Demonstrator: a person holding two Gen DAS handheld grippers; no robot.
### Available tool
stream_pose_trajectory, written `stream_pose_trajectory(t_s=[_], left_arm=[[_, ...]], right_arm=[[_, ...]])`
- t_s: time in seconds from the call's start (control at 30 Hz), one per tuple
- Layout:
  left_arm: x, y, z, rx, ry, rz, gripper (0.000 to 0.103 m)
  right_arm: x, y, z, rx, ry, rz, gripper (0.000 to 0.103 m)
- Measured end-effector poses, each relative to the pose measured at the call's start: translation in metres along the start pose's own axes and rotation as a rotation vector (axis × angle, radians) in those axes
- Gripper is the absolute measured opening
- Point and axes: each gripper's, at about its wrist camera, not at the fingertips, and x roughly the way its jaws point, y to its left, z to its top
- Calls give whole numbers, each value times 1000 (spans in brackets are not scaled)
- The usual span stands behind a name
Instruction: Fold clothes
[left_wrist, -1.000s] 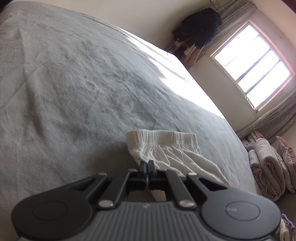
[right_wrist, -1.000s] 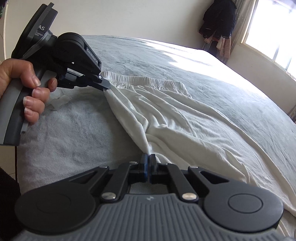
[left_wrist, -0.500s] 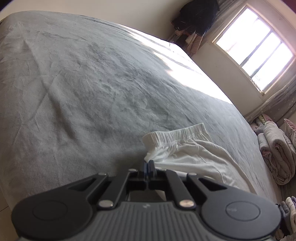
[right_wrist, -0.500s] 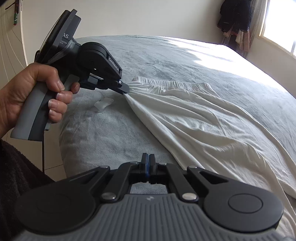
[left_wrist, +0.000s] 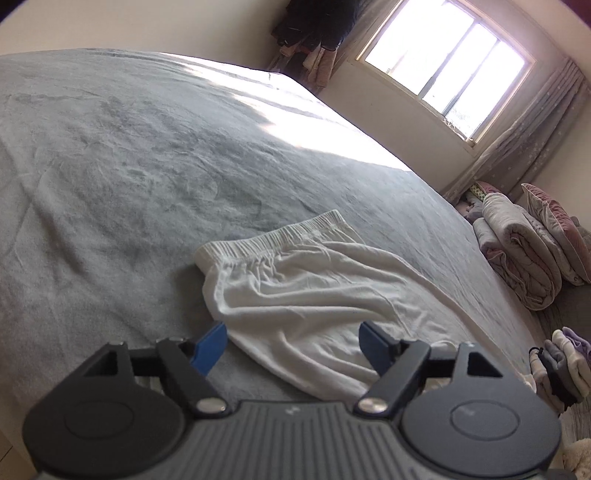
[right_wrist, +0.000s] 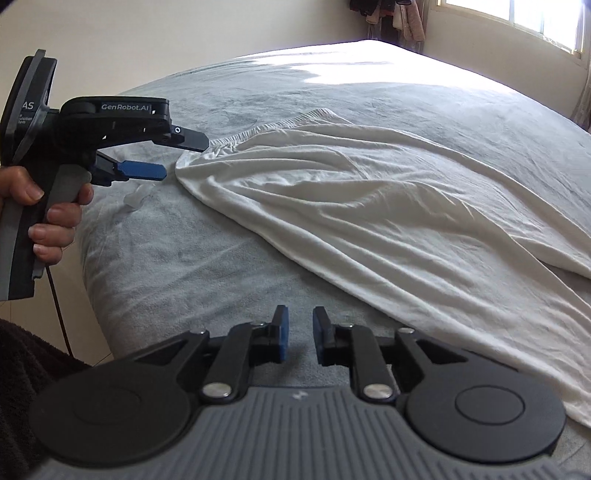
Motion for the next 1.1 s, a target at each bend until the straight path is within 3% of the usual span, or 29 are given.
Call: stream_pose_trajectory(t_s=[0.03, 0.1, 0.37, 0.63, 0.93, 1.1], left_arm=[[1, -6, -4, 24, 11, -3, 84], [4, -17, -12, 58, 40, -21, 84], [12, -61, -43, 128, 163, -181, 81], [23, -109, -72, 254, 227, -254, 69], [35, -151, -112, 243, 287, -378, 51], [44, -168, -130, 199, 229, -341, 49]], right_arm=[[-5, -6, -4, 25, -8, -12, 40], [-16, -19, -11, 69, -32, -35, 46], [-63, -88, -51, 350, -107, -149, 46], [-96, -147, -94, 591, -185, -272, 46], [-99, -182, -128, 758, -261, -295, 46], [-93, -188, -131, 790, -323, -314, 40]])
